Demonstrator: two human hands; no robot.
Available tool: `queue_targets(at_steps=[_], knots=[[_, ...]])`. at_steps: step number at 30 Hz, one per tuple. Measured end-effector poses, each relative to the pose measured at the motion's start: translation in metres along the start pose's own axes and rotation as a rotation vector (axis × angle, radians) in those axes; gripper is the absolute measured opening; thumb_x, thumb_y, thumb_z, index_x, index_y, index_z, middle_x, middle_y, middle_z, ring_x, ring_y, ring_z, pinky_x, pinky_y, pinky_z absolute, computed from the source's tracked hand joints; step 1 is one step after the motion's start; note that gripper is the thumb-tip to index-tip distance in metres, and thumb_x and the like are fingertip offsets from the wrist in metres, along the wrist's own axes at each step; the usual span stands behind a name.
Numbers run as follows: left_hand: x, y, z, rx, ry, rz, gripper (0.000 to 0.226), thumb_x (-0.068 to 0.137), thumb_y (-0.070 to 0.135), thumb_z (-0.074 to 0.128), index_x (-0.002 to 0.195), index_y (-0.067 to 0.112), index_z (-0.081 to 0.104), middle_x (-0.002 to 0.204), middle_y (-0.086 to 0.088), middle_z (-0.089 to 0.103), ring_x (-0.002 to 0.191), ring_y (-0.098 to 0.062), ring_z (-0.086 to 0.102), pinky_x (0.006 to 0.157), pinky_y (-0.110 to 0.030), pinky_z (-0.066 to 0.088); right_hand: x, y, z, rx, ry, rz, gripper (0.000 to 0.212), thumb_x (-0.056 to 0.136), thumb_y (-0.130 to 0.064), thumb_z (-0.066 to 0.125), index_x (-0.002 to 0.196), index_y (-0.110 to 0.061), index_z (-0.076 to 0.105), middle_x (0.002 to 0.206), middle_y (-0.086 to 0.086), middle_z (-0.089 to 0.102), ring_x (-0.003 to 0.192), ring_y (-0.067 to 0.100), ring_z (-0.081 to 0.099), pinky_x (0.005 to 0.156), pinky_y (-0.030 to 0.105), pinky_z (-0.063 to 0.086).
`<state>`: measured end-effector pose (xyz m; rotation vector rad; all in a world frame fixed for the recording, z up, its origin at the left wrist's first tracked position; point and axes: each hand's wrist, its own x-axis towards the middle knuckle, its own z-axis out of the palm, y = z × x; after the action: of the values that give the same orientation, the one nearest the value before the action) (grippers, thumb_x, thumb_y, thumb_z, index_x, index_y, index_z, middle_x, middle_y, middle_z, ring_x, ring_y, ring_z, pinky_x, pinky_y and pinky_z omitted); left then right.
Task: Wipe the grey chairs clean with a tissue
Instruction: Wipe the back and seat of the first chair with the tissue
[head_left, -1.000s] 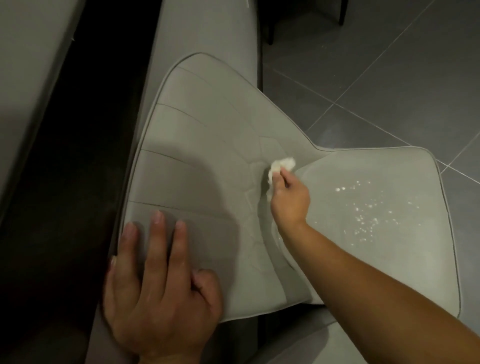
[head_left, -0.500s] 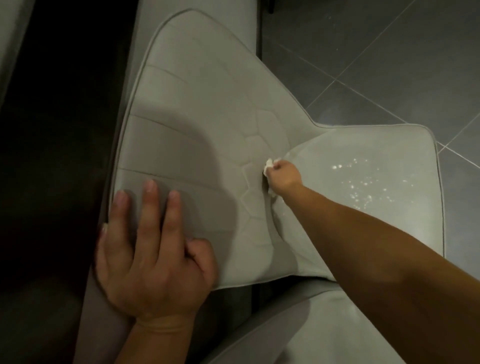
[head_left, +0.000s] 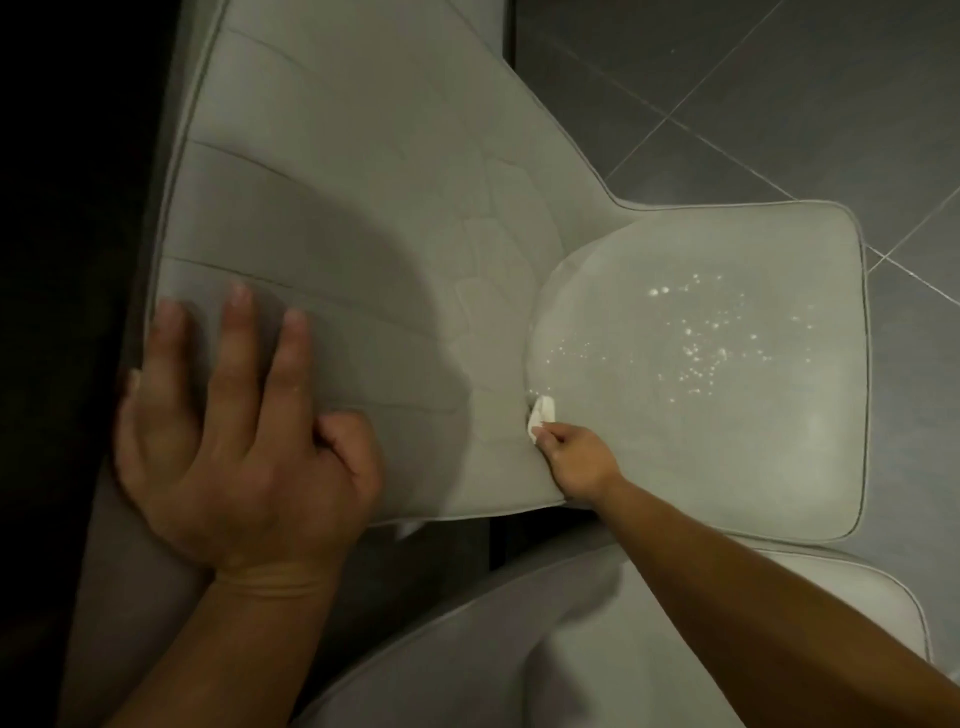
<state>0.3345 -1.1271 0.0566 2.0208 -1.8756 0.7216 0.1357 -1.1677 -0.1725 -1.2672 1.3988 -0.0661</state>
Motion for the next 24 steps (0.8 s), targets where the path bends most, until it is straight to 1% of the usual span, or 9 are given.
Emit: queue_targets(at_steps=[3,5,8,10,12,14,17,20,24], knots=[[-0.006,-0.015,0.011,-0.028,-0.048,0.019,0.059,0.101,0.032,0.026,0.159,0.042,0.021,0.166,0.016,0.014,0.143,-0.044,0.039,0.108,-0.065,0.038,0.019,-0.002,-0.001,-0.121,-0.011,0.058,0.038,0.100,-0.039,0.044,0.123,-0.017,0.065,0.128,0.011,0.064,0.115,0.032,0.058,0.095,0.031,0.043],[-0.003,-0.021,0.014,0.001,-0.098,0.010,0.060,0.100,0.035,0.024,0.158,0.048,0.012,0.167,0.019,0.008,0.147,-0.041,0.033,0.110,-0.064,0.037,0.018,-0.010,-0.002,-0.122,0.008,0.020,0.038,0.099,-0.040,0.045,0.120,-0.016,0.066,0.125,0.009,0.065,0.113,0.032,0.059,0.093,0.031,0.043],[0.008,-0.009,0.004,0.065,-0.207,-0.022,0.059,0.098,0.038,0.024,0.156,0.044,0.023,0.168,0.015,0.003,0.153,-0.040,0.018,0.114,-0.065,0.031,-0.004,-0.004,-0.016,0.130,-0.017,-0.041,0.015,0.090,-0.035,0.060,0.084,-0.024,0.069,0.084,-0.004,0.069,0.083,0.020,0.064,0.073,0.023,0.044],[0.015,0.007,-0.010,0.195,-0.350,-0.039,0.063,0.093,0.039,0.029,0.156,0.028,0.028,0.171,0.002,0.004,0.155,-0.038,0.006,0.116,-0.070,0.022,-0.023,0.010,-0.029,0.321,-0.071,-0.041,0.017,0.086,-0.029,0.067,0.072,-0.019,0.067,0.063,-0.012,0.061,0.064,0.011,0.059,0.061,0.019,0.048],[0.018,0.026,-0.027,0.326,-0.497,-0.039,0.077,0.086,0.041,0.040,0.154,0.006,0.030,0.167,-0.017,0.013,0.155,-0.036,0.003,0.117,-0.071,0.014,-0.042,0.027,-0.044,0.395,-0.121,-0.053,0.014,0.085,-0.024,0.070,0.074,-0.016,0.071,0.063,-0.012,0.062,0.062,0.006,0.058,0.060,0.014,0.048],[0.020,0.063,-0.035,0.399,-0.709,-0.017,0.084,0.085,0.050,0.036,0.151,-0.002,0.036,0.164,-0.023,0.020,0.155,-0.036,0.008,0.121,-0.062,0.009,-0.054,0.043,-0.063,0.434,-0.138,-0.071,0.015,0.086,-0.020,0.071,0.072,-0.020,0.074,0.066,-0.012,0.065,0.065,0.005,0.060,0.064,0.015,0.049],[0.003,0.126,-0.019,0.276,-0.894,0.007,0.082,0.092,0.061,0.019,0.160,0.015,0.023,0.169,-0.017,0.003,0.156,-0.034,-0.004,0.124,-0.055,0.000,-0.061,0.055,-0.097,0.557,-0.057,-0.076,0.021,0.089,-0.013,0.067,0.071,-0.021,0.076,0.068,-0.004,0.070,0.061,0.008,0.065,0.056,0.019,0.050],[-0.023,0.162,0.022,0.196,-0.910,0.058,0.077,0.097,0.058,0.025,0.162,0.026,0.000,0.166,-0.013,-0.024,0.151,-0.036,-0.027,0.122,-0.056,-0.012,-0.055,0.056,-0.136,0.573,0.096,-0.130,0.013,0.089,-0.024,0.065,0.081,-0.022,0.076,0.076,-0.001,0.071,0.071,0.014,0.065,0.065,0.028,0.051],[-0.064,0.179,0.067,0.186,-1.003,-0.101,0.078,0.098,0.054,0.031,0.163,0.021,0.002,0.167,-0.017,-0.017,0.152,-0.038,-0.023,0.124,-0.054,-0.009,-0.038,0.047,-0.183,0.444,0.291,-0.282,0.027,0.086,-0.041,0.063,0.084,-0.015,0.069,0.073,0.002,0.065,0.069,0.017,0.058,0.067,0.041,0.048]])
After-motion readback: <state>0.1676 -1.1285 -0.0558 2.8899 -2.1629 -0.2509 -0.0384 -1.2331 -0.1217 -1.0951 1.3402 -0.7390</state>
